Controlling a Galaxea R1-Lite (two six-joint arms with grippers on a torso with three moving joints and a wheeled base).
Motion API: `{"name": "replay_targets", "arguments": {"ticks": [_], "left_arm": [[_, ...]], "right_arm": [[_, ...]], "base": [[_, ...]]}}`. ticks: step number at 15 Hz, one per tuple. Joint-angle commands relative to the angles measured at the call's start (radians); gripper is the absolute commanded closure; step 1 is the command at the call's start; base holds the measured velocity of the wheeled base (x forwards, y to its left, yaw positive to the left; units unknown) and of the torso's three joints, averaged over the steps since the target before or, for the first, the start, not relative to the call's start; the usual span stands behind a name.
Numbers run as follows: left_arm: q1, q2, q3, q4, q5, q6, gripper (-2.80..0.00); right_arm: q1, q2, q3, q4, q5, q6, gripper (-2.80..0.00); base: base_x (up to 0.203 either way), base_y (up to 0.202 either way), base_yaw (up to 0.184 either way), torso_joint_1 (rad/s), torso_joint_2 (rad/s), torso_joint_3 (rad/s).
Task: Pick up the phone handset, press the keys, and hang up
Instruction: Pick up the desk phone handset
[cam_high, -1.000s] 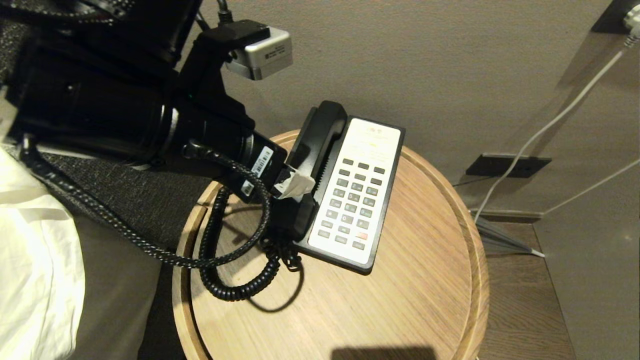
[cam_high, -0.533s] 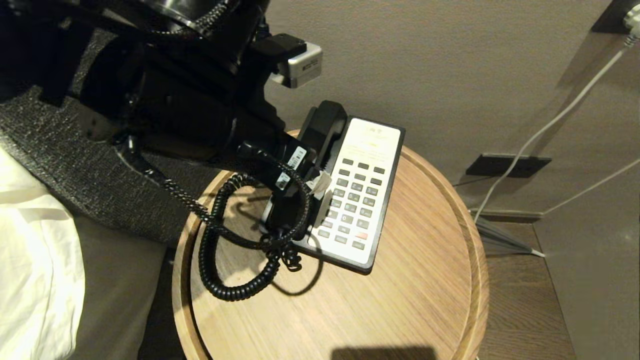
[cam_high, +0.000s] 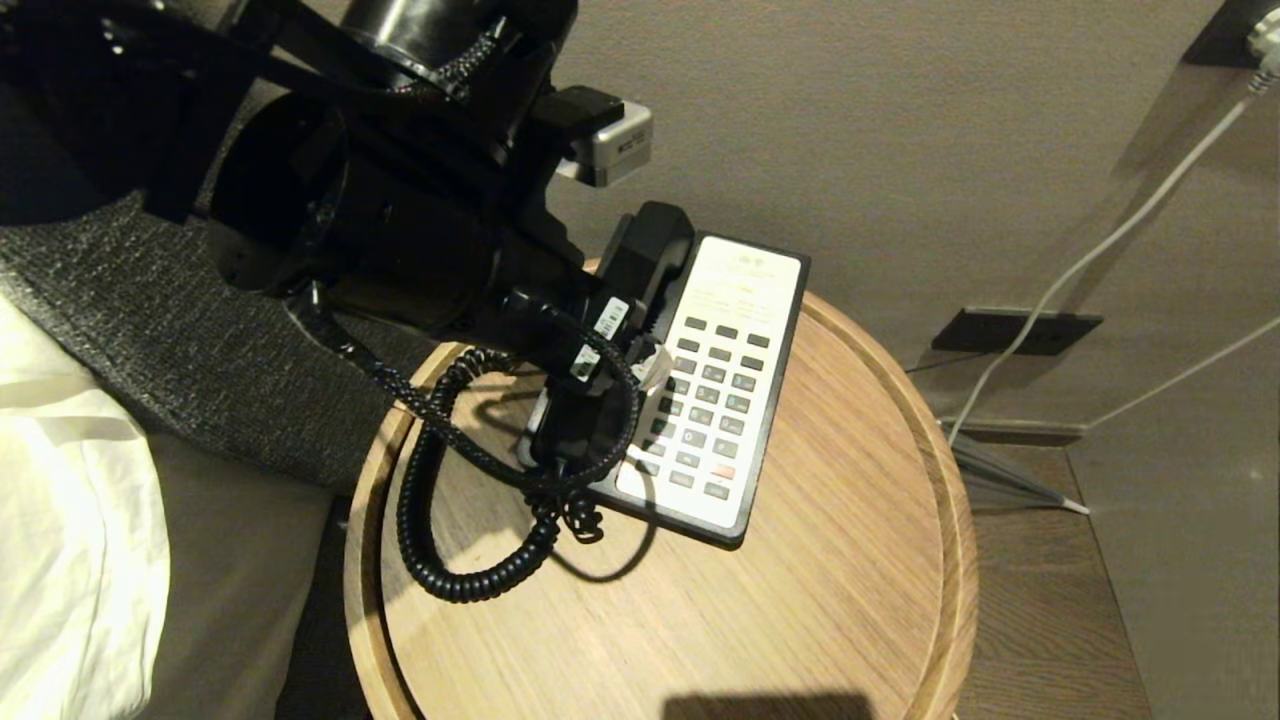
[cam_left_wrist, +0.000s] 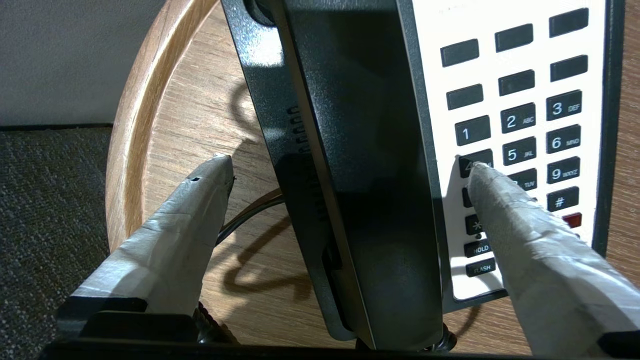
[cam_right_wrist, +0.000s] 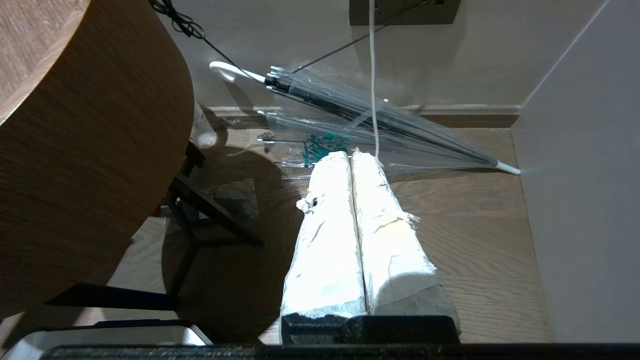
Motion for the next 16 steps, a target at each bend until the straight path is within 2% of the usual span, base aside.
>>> {"name": "replay_targets", "arguments": {"ticks": [1,2,3,12,16], "left_arm": [[0.000,-0.004,-0.001,0.004,0.002,0.000,-2.80],[0.000,-0.004,0.002,0.004,0.002,-0.001,-2.80],[0.001,-0.004,0.006,0.003,0.002,-0.001,0.00],[0.000,-0.006,0.007,0.001,0.002,-0.032,0.00],[-0.001,-0.039,0.003,0.002,0.023,-0.097,0.00]], "right_arm": [[0.000,0.001,0.020,-0.001,0.000,0.001,0.00],[0.000,0.001,0.020,-0.001,0.000,-0.001,0.00],[0.000,0.001,0.020,-0.001,0.000,0.001,0.00],[0.000,0.001,0.020,-0.001,0.000,0.001,0.00],[0.000,0.001,0.020,-0.001,0.000,0.001,0.00]], "base": [[0.000,0.000,0.000,0.000,0.00,0.000],[0.000,0.000,0.000,0.000,0.00,0.000],[0.000,0.000,0.000,0.000,0.00,0.000],[0.000,0.000,0.000,0.000,0.00,0.000],[0.000,0.000,0.000,0.000,0.00,0.000]]}}
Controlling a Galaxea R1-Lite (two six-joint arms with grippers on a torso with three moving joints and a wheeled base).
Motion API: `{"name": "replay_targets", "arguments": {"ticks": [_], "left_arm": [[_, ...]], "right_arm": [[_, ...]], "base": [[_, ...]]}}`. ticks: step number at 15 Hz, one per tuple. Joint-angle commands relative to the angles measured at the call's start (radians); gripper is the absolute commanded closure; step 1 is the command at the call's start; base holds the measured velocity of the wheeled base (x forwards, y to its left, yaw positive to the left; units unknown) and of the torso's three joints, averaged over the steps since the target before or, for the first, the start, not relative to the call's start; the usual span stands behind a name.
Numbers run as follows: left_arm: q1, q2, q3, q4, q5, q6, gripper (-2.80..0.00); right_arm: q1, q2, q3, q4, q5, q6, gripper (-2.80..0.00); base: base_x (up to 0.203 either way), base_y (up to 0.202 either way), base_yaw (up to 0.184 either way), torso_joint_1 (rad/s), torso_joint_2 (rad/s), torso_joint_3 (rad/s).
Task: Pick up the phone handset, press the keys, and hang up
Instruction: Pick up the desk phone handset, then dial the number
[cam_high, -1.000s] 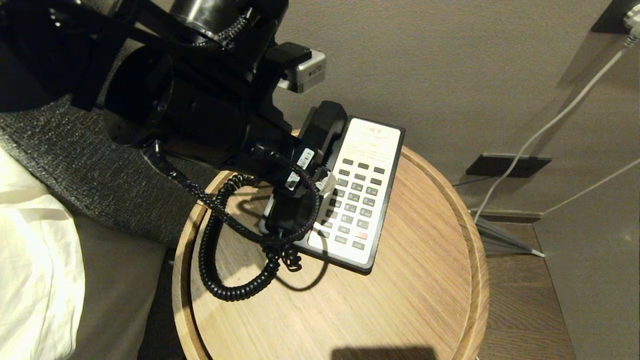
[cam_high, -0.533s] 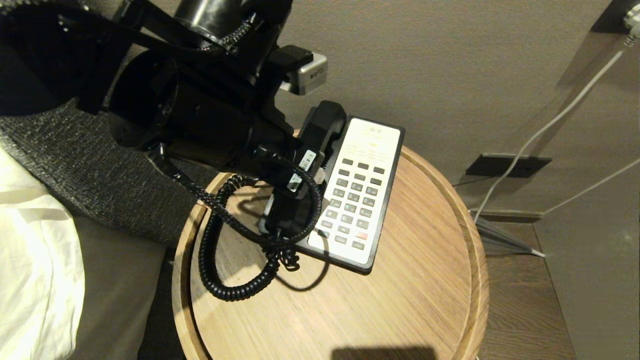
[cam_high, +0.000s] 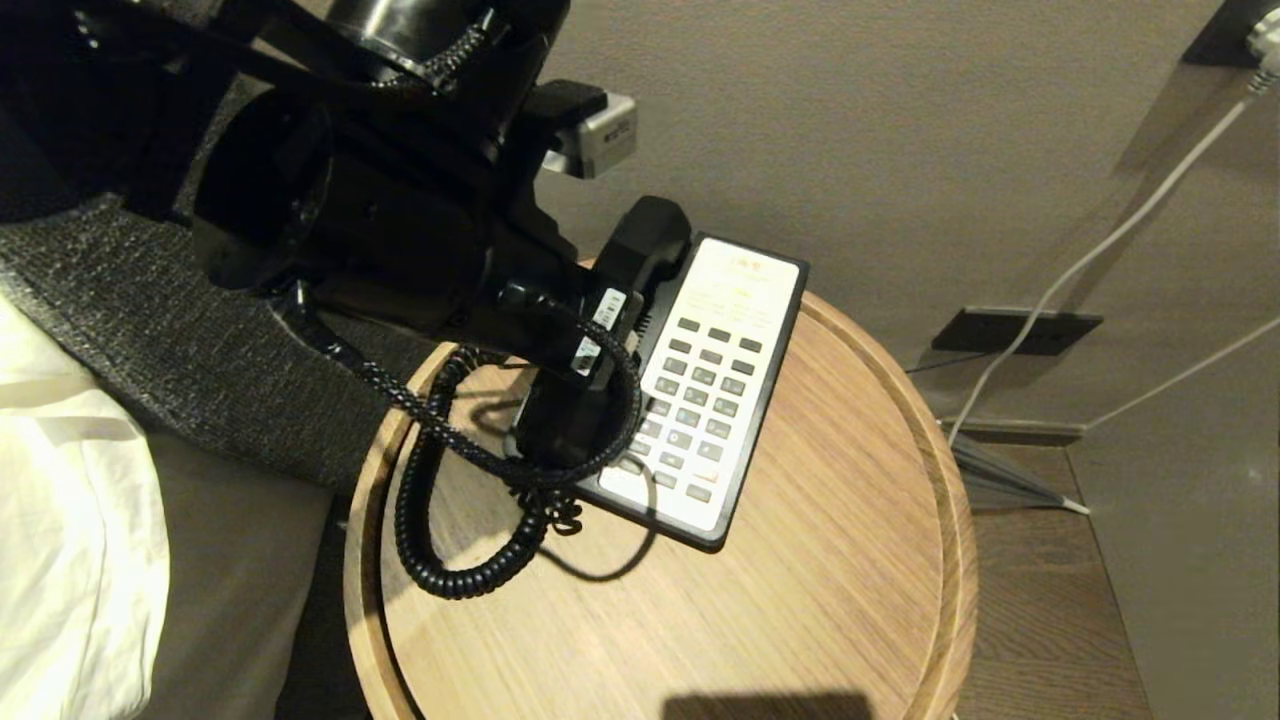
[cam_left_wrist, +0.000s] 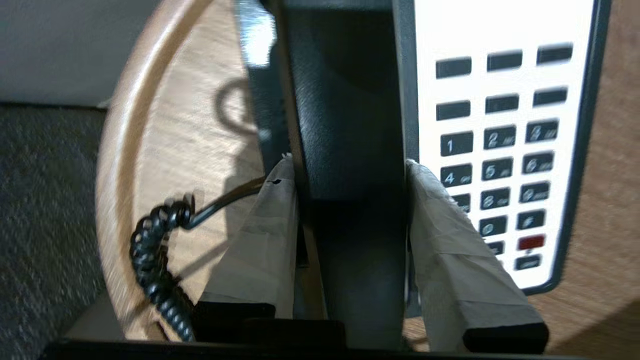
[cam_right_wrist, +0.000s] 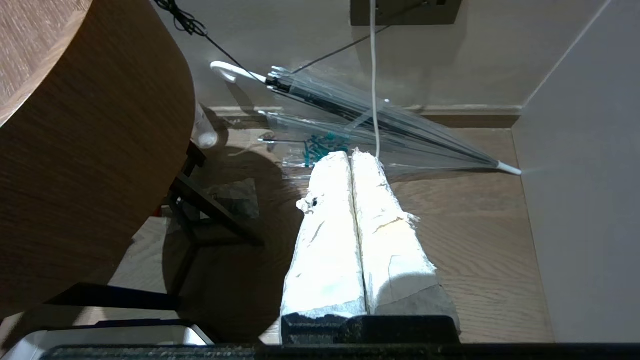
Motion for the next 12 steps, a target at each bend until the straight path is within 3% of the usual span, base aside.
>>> {"name": "replay_targets", "arguments": {"ticks": [1,7,8,12], "left_arm": [[-0.001,-0.043,-0.005,0.002,0.018,-0.034,0.00],[0.000,-0.202,-0.005,-0.004,0.023,-0.209,0.00],[0.000,-0.234,-0.001,-0.007,0.023,-0.268,0.00],[0.000,-0.385,0.012,-0.010,0.021,-0.632,0.00]], "right_arm": [[0.000,0.001,0.020,-0.001,0.000,0.000,0.00],[0.000,0.001,0.020,-0.001,0.000,0.000,0.00],[0.000,0.001,0.020,-0.001,0.000,0.000,0.00],[0.000,0.001,0.020,-0.001,0.000,0.000,0.00]], "base": [[0.000,0.000,0.000,0.000,0.00,0.000],[0.000,0.000,0.000,0.000,0.00,0.000],[0.000,0.000,0.000,0.000,0.00,0.000],[0.000,0.000,0.000,0.000,0.00,0.000]]}}
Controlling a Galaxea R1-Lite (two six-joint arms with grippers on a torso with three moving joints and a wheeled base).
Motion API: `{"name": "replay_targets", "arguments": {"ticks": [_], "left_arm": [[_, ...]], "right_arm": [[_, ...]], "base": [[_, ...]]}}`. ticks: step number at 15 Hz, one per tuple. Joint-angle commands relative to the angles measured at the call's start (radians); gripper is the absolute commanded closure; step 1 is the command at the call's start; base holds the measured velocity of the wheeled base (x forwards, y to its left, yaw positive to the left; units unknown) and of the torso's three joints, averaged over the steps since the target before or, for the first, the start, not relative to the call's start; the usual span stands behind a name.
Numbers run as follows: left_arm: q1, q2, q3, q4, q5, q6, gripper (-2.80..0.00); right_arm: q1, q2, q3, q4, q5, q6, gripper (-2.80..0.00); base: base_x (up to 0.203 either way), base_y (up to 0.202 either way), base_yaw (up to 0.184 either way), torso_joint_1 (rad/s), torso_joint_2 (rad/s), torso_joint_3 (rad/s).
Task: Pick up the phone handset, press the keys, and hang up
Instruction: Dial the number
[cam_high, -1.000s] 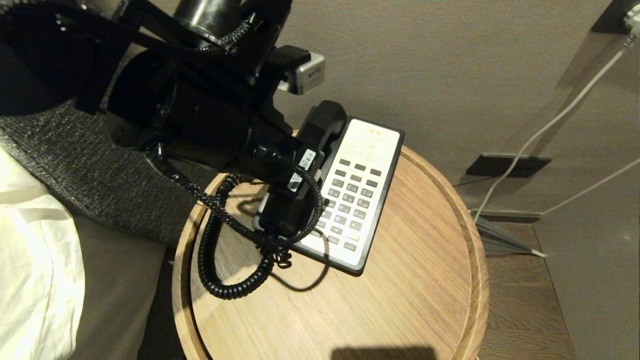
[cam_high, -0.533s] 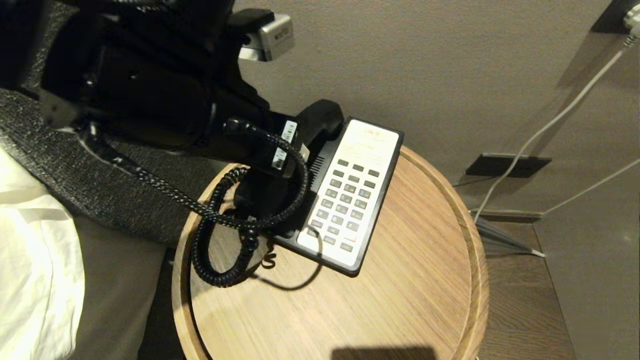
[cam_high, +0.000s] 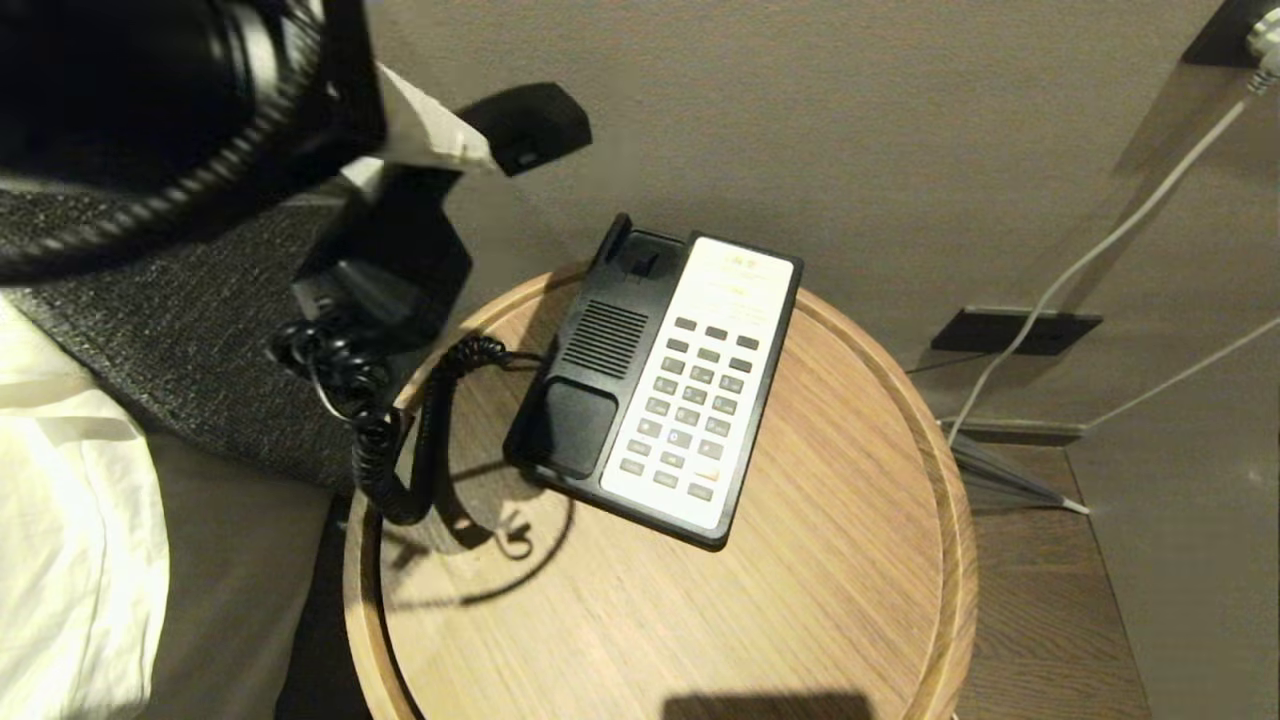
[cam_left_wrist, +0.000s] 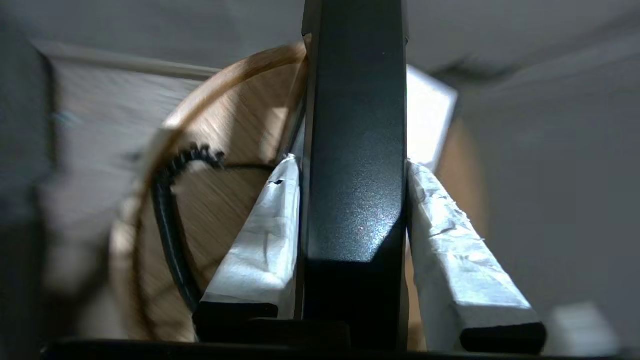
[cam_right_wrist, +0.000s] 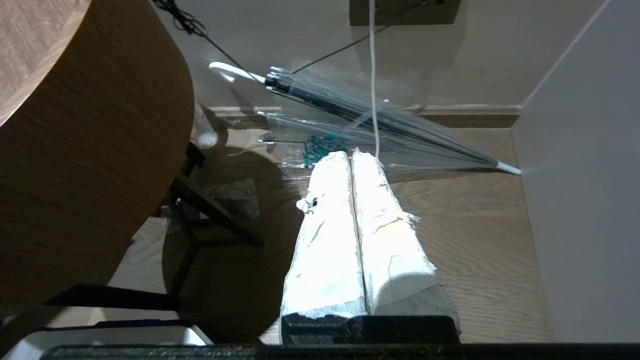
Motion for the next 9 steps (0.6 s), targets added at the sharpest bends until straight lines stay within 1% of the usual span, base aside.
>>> {"name": "replay_targets", "arguments": {"ticks": [1,2,4,8,9], "left_arm": [[0.000,-0.152,0.040,0.001,0.005,-0.191,0.00],[0.002,-0.206,0.098,-0.008,0.012,-0.239,0.00],[0.007,-0.331,0.230,-0.074,0.029,-0.275,0.00],[0.020,-0.544,0.560,-0.330,0.046,-0.291,0.00],[0.026,-0.592,0.618,-0.369,0.050,-0.286,0.00]], "right_arm": [[0.000,0.001,0.020,-0.001,0.000,0.000,0.00],[0.000,0.001,0.020,-0.001,0.000,0.000,0.00],[0.000,0.001,0.020,-0.001,0.000,0.000,0.00],[0.000,0.001,0.020,-0.001,0.000,-0.001,0.00],[0.000,0.001,0.020,-0.001,0.000,0.000,0.00]], "base": [[0.000,0.000,0.000,0.000,0.00,0.000],[0.000,0.000,0.000,0.000,0.00,0.000],[0.000,0.000,0.000,0.000,0.00,0.000],[0.000,0.000,0.000,0.000,0.00,0.000],[0.000,0.000,0.000,0.000,0.00,0.000]]}}
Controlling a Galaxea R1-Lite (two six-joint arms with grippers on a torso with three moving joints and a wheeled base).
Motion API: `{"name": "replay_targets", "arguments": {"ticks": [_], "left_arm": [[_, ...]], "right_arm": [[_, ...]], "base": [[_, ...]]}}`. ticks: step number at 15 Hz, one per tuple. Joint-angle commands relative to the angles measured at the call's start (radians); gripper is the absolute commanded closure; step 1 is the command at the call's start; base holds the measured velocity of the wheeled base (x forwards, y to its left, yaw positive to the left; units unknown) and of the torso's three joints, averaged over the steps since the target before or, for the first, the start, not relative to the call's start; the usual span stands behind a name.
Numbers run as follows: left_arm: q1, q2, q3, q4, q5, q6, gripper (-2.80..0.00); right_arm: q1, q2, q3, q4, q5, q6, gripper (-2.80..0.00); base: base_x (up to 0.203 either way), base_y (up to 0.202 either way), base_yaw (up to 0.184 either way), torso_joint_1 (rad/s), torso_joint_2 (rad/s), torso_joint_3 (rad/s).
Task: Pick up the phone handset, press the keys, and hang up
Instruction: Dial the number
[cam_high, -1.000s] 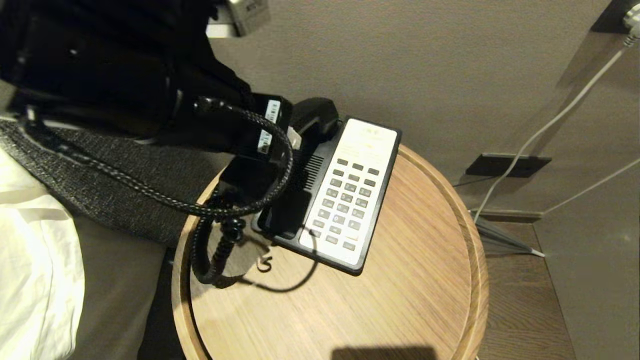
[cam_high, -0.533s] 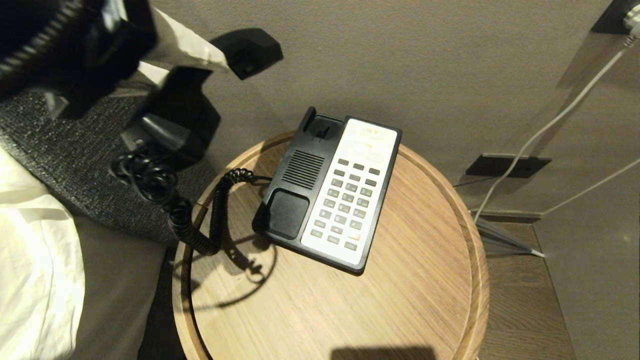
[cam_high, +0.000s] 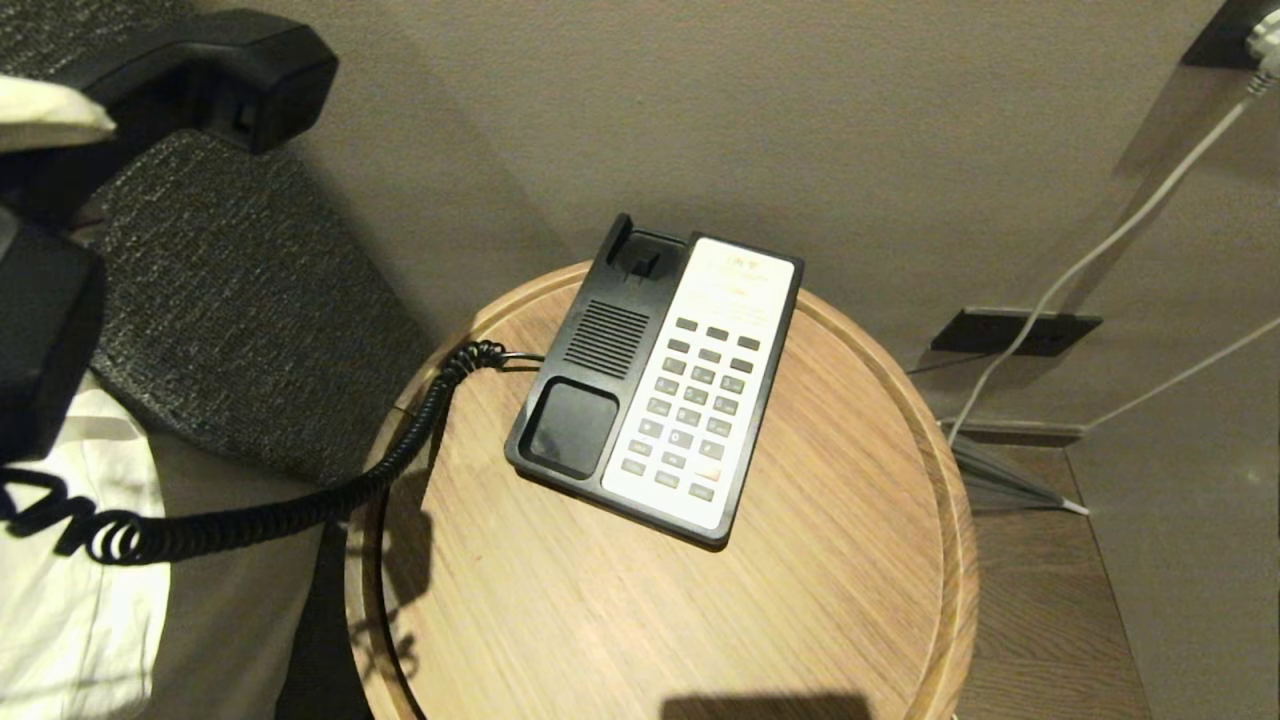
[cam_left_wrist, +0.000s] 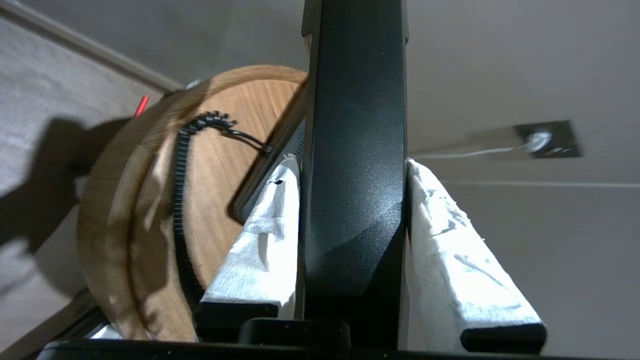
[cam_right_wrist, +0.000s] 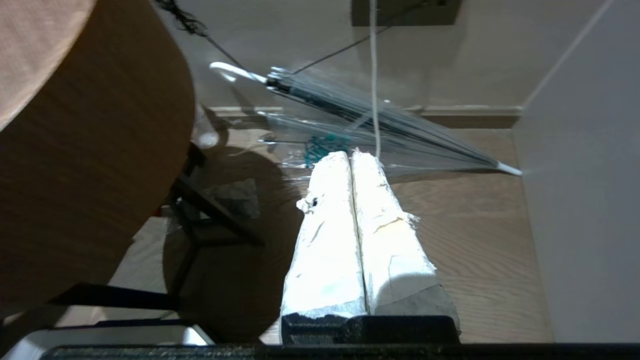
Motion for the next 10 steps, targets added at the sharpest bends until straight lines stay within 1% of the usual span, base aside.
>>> {"name": "replay_targets", "arguments": {"ticks": [1,2,3,5,6,7,8,9,10], "left_arm": [[0.014,-0.164,0.130,-0.078,0.005,0.006,0.00],[0.017,-0.187,0.144,-0.089,0.005,0.012,0.00],[0.017,-0.189,0.132,-0.092,0.005,0.020,0.00],[0.017,-0.183,0.128,-0.096,0.006,0.065,0.00],[0.017,-0.177,0.123,-0.104,0.008,0.091,0.00],[0.019,-0.175,0.114,-0.125,0.006,0.099,0.00],[0.019,-0.175,0.112,-0.135,0.006,0.101,0.00],[0.019,-0.177,0.105,-0.136,0.006,0.101,0.00],[0.019,-0.183,0.103,-0.132,0.006,0.101,0.00]], "right_arm": [[0.000,0.001,0.020,-0.001,0.000,0.000,0.00],[0.000,0.001,0.020,0.000,0.006,-0.012,0.00],[0.000,0.001,0.020,0.002,0.008,-0.034,0.00],[0.000,0.001,0.020,0.002,0.010,-0.068,0.00],[0.000,0.001,0.019,-0.007,0.008,-0.069,0.00],[0.000,0.001,-0.014,0.008,0.010,-0.066,0.00],[0.000,0.001,-0.082,0.056,0.015,-0.056,0.00],[0.000,0.001,-0.185,0.142,0.027,-0.039,0.00],[0.000,0.001,-0.330,0.262,0.056,-0.016,0.00]], "base": [[0.000,0.000,0.000,0.000,0.00,0.000],[0.000,0.000,0.000,0.000,0.00,0.000],[0.000,0.000,0.000,0.000,0.00,0.000],[0.000,0.000,0.000,0.000,0.00,0.000],[0.000,0.000,0.000,0.000,0.00,0.000],[0.000,0.000,0.000,0.000,0.00,0.000],[0.000,0.000,0.000,0.000,0.00,0.000],[0.000,0.000,0.000,0.000,0.00,0.000],[0.000,0.000,0.000,0.000,0.00,0.000]]}}
